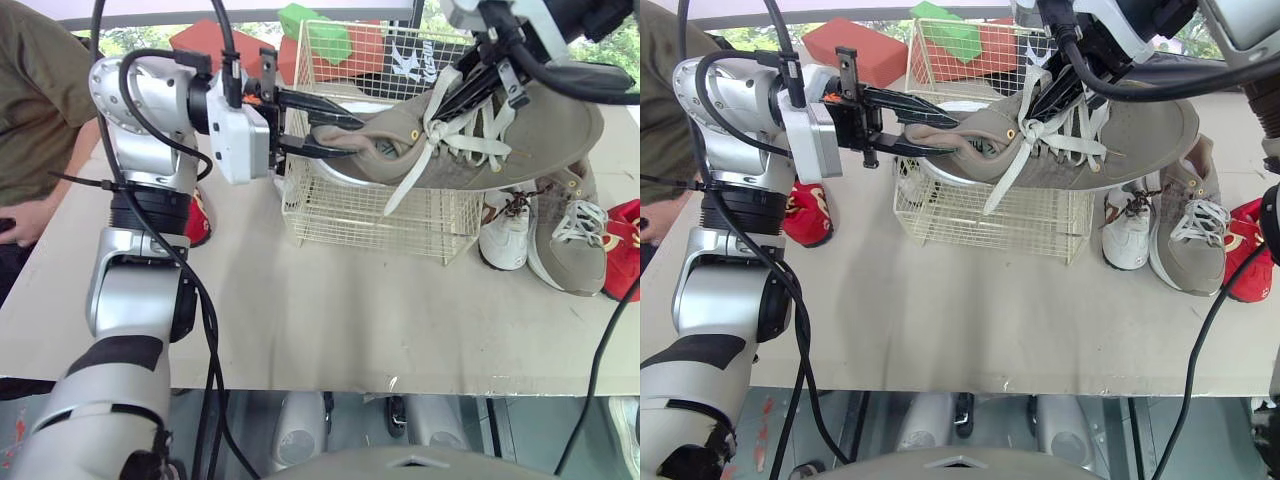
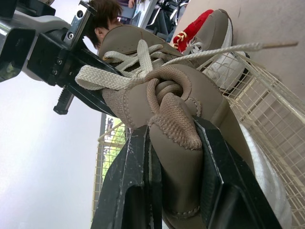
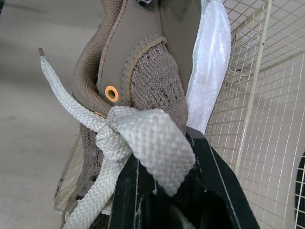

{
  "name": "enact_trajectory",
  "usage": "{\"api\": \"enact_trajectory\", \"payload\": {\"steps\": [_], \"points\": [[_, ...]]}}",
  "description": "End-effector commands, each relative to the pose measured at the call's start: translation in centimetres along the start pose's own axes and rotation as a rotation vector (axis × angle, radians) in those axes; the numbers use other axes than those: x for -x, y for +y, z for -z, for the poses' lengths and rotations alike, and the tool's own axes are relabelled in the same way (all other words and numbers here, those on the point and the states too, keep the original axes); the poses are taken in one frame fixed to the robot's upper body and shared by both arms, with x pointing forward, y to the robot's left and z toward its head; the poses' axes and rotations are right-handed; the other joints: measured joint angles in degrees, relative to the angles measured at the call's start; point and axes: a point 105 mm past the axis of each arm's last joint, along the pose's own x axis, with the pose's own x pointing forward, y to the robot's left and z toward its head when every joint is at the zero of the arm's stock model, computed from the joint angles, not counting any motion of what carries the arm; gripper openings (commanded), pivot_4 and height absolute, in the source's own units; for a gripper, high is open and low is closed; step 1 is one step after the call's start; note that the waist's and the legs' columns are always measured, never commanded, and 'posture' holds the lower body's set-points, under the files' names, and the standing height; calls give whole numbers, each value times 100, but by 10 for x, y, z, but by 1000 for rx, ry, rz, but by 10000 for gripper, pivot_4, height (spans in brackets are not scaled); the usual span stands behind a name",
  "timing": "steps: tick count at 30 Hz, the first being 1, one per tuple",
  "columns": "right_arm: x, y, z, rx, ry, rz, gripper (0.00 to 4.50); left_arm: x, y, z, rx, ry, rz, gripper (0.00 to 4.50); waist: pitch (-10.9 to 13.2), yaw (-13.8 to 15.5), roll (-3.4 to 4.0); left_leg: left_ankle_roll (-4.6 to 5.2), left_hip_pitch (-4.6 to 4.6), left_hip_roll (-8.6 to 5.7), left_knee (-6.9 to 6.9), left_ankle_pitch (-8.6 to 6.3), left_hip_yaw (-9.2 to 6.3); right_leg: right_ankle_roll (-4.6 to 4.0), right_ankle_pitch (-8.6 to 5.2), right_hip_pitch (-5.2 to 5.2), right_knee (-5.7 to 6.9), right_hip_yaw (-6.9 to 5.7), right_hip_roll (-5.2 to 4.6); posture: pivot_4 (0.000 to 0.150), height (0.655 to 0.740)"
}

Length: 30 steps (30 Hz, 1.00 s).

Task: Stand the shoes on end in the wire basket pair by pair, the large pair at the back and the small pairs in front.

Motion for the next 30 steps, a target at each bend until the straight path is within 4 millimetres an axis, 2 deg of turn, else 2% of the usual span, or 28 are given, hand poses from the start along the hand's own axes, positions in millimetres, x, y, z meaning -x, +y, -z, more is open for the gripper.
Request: {"api": "enact_trajectory", "payload": {"steps": [1,2,3,4,5,6,8,10,12,14,16,20,21,24,30], "points": [[18,8,-12,-34,-106,-13,0,36,40,-13,4,24,-233,19744,0,-4,0,-1,-4,1,1,0,0,0,0,-3,-1,0,0,1500,7400],[24,8,-16,-68,-160,0,0,45,46,-10,114,24,-306,23637,1,-12,-1,0,-8,1,3,0,-1,0,0,-7,-2,-1,0,1500,7400],[30,8,-21,-97,-218,9,0,56,56,-8,220,20,-409,30870,2,-15,0,1,-10,2,3,-1,-3,0,0,-8,-2,0,0,1500,7400],[36,9,-25,-127,-277,20,0,68,66,-4,348,14,-527,33863,4,-22,2,2,-11,2,5,-1,-6,0,0,-9,-1,0,0,1500,7400],[41,9,-29,-153,-328,37,0,78,72,-1,470,7,-616,39322,5,-26,2,2,-11,2,4,-1,-7,0,0,-10,0,0,0,1500,7400],[44,9,-32,-162,-377,63,0,86,73,0,562,5,-679,42608,5,-37,2,2,-12,2,4,-1,-16,1,0,-11,2,-1,-1,1500,7400],[53,9,-42,-169,-512,128,0,101,69,3,775,-11,-808,43955,5,-69,2,2,-11,4,0,-2,-48,2,0,-9,0,-3,0,1500,7400],[58,3,-49,-174,-634,274,0,119,58,6,1033,-84,-1007,43955,4,-129,1,2,-8,1,-3,-1,-68,3,0,-5,4,-3,-2,1500,7400],[62,-2,-56,-239,-762,374,0,114,38,4,1188,-103,-1061,43955,3,-150,-2,-15,-5,2,1,8,-85,4,1,2,15,-11,-5,1500,7400],[58,-7,-59,-260,-826,486,0,102,25,-2,1333,-194,-1106,43955,6,-135,-7,-20,3,6,0,12,-90,8,3,4,36,-7,-19,1500,7400],[55,-11,-60,-319,-895,577,0,86,9,-7,1398,-208,-1133,43955,8,-114,-31,-23,1,1,6,13,-99,13,0,3,51,-10,-29,1500,7400],[51,-11,-61,-380,-960,643,0,70,-6,-13,1451,-188,-1135,43955,12,-83,-54,-26,6,-11,19,15,-99,13,1,9,70,-13,-35,1500,7400],[48,-11,-60,-392,-974,679,0,60,-9,-13,1478,-181,-1123,43955,10,-80,-56,-26,11,-15,21,15,-95,13,1,11,73,-13,-35,1500,7400],[36,-9,-61,-461,-1071,701,0,37,-7,-15,1525,-227,-1082,43955,8,-76,-58,-25,26,-25,20,14,-96,13,0,27,67,-12,-34,1500,7400],[41,-12,-55,-513,-1104,699,0,23,-5,-5,1571,-224,-1014,43955,8,-94,-59,-25,29,-34,19,14,-95,12,1,32,58,-13,-25,1500,7400]]}}
